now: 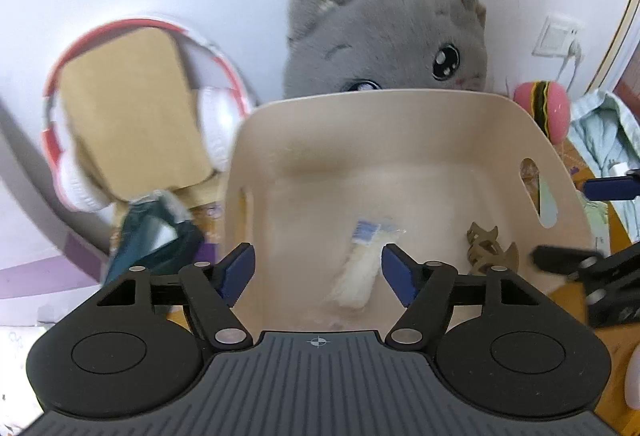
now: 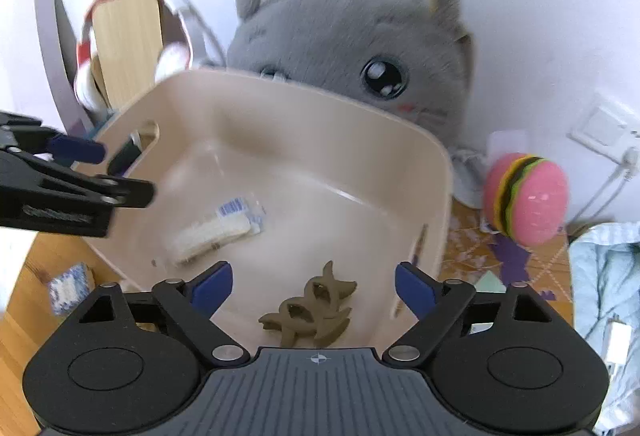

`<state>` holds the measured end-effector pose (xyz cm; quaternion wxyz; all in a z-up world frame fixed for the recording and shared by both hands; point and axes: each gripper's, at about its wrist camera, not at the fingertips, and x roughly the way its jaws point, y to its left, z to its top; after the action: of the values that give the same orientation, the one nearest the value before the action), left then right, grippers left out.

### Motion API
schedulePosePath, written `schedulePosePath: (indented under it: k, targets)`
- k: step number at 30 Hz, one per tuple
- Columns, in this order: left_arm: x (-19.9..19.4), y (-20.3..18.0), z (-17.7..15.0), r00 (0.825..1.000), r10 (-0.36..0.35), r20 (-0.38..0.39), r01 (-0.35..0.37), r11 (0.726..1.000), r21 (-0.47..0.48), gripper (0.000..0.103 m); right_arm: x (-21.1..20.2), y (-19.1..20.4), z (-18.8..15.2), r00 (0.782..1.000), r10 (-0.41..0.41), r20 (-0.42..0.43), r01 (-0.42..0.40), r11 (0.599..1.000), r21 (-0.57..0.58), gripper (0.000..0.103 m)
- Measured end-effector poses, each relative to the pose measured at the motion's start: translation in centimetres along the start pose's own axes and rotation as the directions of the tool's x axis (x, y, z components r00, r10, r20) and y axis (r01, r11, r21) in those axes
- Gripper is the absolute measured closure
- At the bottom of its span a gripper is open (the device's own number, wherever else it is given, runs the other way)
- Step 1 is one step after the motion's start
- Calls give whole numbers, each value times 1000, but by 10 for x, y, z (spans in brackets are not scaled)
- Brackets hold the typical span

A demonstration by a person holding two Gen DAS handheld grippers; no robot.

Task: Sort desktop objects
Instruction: 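Reach the right tool to the black box while the left tool reaches the blue card box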

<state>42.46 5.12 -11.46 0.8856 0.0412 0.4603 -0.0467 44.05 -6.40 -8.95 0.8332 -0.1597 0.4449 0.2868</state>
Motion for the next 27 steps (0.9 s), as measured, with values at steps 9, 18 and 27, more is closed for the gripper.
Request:
schedulePosePath:
  k: [9,18,27]
  targets:
    - [-14,47,-53,999,-2,-52,6,998,61,27,-28,-16,-53,1000,-25,20,25,999,-30,0]
    - [13,61,-112,984,-27,-174,54,987,151,27,-13,-26,-122,996,58,-75,-69,985,-160,0]
    - [40,59,-134,972,-30,-233,80,975,209,27,23,-20,-153,993,75,-96,-102,938,-330,0]
